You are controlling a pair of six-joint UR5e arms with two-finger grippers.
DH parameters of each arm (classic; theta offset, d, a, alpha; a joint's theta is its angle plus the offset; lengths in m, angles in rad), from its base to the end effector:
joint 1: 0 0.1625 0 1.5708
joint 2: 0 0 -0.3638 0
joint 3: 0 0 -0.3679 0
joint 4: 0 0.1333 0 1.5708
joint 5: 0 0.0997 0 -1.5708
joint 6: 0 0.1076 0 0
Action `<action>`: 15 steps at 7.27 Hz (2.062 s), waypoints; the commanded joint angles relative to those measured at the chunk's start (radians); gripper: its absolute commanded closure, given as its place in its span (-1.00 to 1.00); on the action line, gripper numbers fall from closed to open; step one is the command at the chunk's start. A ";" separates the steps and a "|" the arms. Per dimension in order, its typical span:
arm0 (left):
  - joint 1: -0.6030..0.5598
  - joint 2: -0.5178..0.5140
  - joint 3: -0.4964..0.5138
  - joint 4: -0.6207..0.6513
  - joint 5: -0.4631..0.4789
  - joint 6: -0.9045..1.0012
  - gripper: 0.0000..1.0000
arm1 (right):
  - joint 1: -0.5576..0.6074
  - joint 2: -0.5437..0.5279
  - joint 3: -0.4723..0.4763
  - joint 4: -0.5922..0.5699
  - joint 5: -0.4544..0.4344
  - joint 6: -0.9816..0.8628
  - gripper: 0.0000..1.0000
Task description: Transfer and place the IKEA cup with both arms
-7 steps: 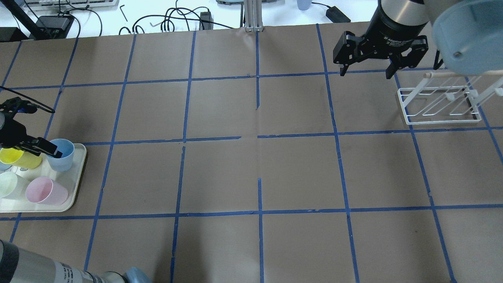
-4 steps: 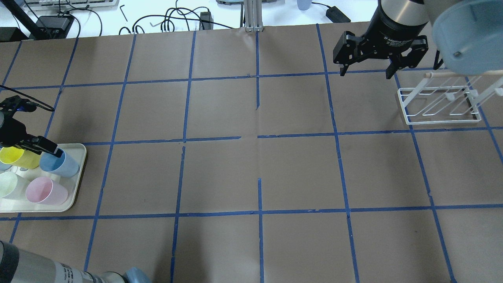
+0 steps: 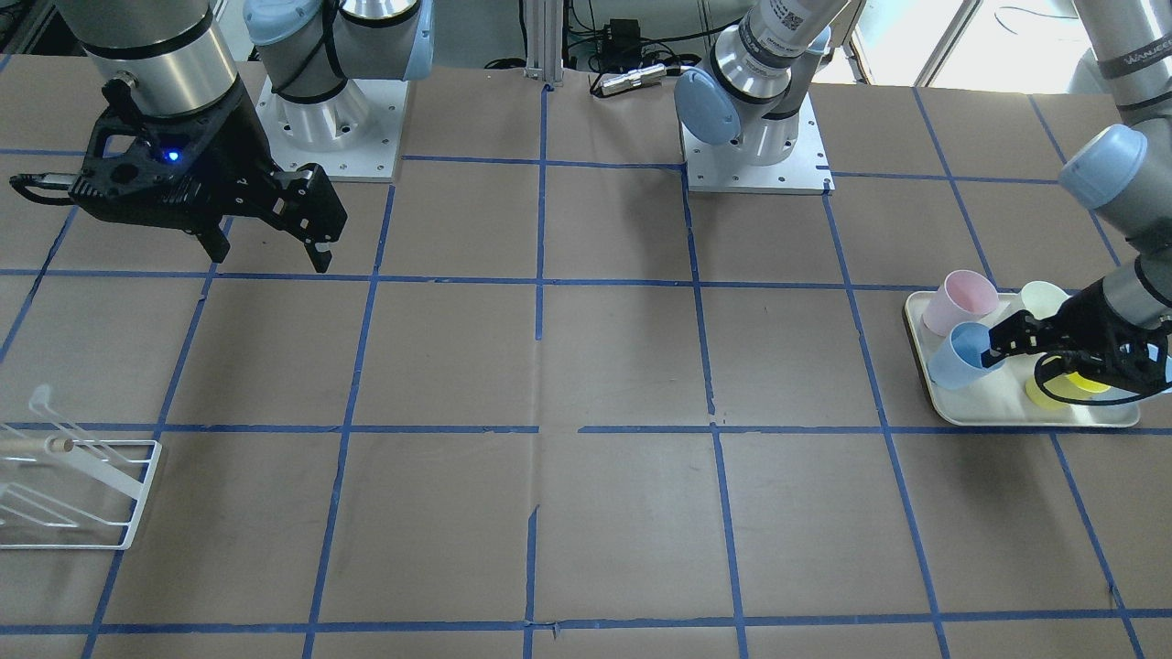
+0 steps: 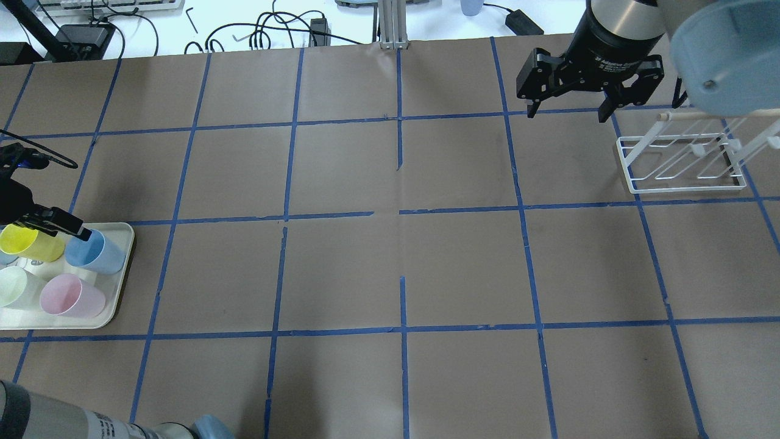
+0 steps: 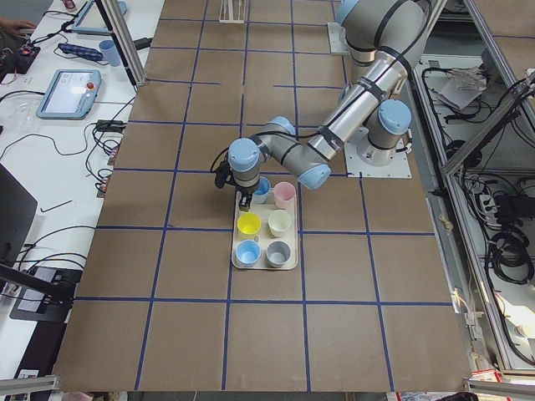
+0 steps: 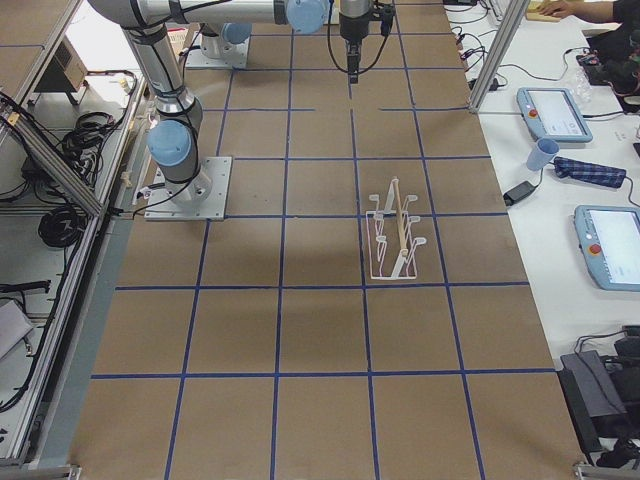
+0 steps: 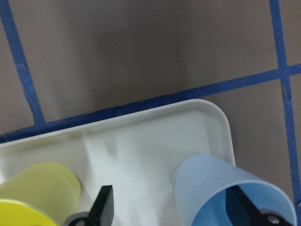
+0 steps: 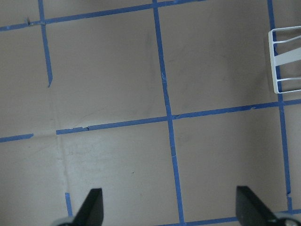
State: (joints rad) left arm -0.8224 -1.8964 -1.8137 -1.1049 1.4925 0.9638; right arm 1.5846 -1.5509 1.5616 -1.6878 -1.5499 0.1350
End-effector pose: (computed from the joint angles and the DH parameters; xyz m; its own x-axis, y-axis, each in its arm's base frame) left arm 0.2463 -0.4735 0.1922 -0.9696 0.2084 0.1285 0.2095 0.9778 -0.0055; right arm 0.1422 -0.4838 0.4259 -0.9924 0.1180 -0.0349 0.1209 0.9874 -0.1023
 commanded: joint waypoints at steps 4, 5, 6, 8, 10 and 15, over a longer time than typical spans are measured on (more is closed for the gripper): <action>-0.243 0.182 0.120 -0.225 0.002 -0.280 -1.00 | 0.000 -0.002 -0.002 0.002 -0.001 -0.003 -1.00; -0.341 0.225 0.111 -0.227 0.005 -0.409 -1.00 | 0.000 -0.002 -0.002 0.002 0.001 -0.002 -1.00; -0.447 0.259 0.111 -0.227 0.008 -0.577 -1.00 | 0.000 -0.002 -0.002 0.003 0.001 -0.003 -1.00; -0.613 0.310 0.126 -0.254 0.017 -0.790 -1.00 | -0.002 -0.002 -0.002 0.003 -0.001 -0.003 -1.00; -0.676 0.347 0.174 -0.346 0.022 -0.846 -1.00 | 0.000 -0.002 -0.002 0.003 -0.001 -0.003 -1.00; -0.679 0.344 0.272 -0.507 0.068 -0.937 -1.00 | 0.000 -0.003 -0.002 0.003 0.001 -0.005 -1.00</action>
State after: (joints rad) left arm -1.4999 -1.5482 -1.5435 -1.6078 1.5676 0.0769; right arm 1.5845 -1.5534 1.5600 -1.6843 -1.5493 0.1310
